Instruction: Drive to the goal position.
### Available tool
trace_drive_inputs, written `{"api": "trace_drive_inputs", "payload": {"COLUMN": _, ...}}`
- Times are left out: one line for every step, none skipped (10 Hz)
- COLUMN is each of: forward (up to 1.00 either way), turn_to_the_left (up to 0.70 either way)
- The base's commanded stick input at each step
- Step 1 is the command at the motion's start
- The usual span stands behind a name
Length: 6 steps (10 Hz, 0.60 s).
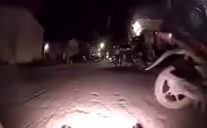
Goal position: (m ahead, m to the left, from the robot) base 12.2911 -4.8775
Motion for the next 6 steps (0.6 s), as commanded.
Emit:
{"api": "trace_drive_inputs", "payload": {"forward": 0.6, "turn_to_the_left": 0.0}}
{"api": "trace_drive_inputs", "payload": {"forward": 0.6, "turn_to_the_left": 0.0}}
{"api": "trace_drive_inputs", "payload": {"forward": 0.6, "turn_to_the_left": 0.0}}
{"api": "trace_drive_inputs", "payload": {"forward": 0.6, "turn_to_the_left": 0.0}}
{"api": "trace_drive_inputs", "payload": {"forward": 0.6, "turn_to_the_left": -0.04}}
{"api": "trace_drive_inputs", "payload": {"forward": 0.6, "turn_to_the_left": -0.11}}
